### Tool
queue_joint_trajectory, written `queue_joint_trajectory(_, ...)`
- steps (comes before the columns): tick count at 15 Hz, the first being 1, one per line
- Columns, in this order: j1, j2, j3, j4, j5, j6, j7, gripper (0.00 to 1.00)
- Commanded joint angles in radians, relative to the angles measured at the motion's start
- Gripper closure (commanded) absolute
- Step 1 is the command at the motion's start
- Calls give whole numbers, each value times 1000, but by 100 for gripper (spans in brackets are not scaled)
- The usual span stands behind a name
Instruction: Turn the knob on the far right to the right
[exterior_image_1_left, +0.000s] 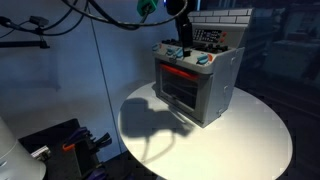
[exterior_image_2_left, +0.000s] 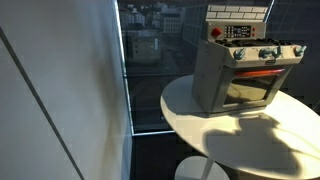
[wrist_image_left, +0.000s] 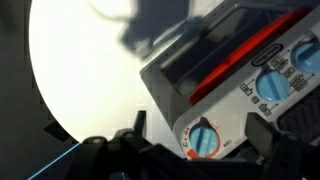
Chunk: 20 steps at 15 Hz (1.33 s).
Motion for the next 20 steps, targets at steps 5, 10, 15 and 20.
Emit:
queue_joint_trajectory(5,-19,-91,-13,11,-137,-251,-131,0)
queue_joint_trajectory(10,-33,-132,-5,11,-245,-325,-139,0)
queue_joint_trajectory(15,-36,-160,-3,5,-326,-335,-134,0)
queue_joint_trajectory(20,-29,-147,-6,3,-309,-313,-121,0)
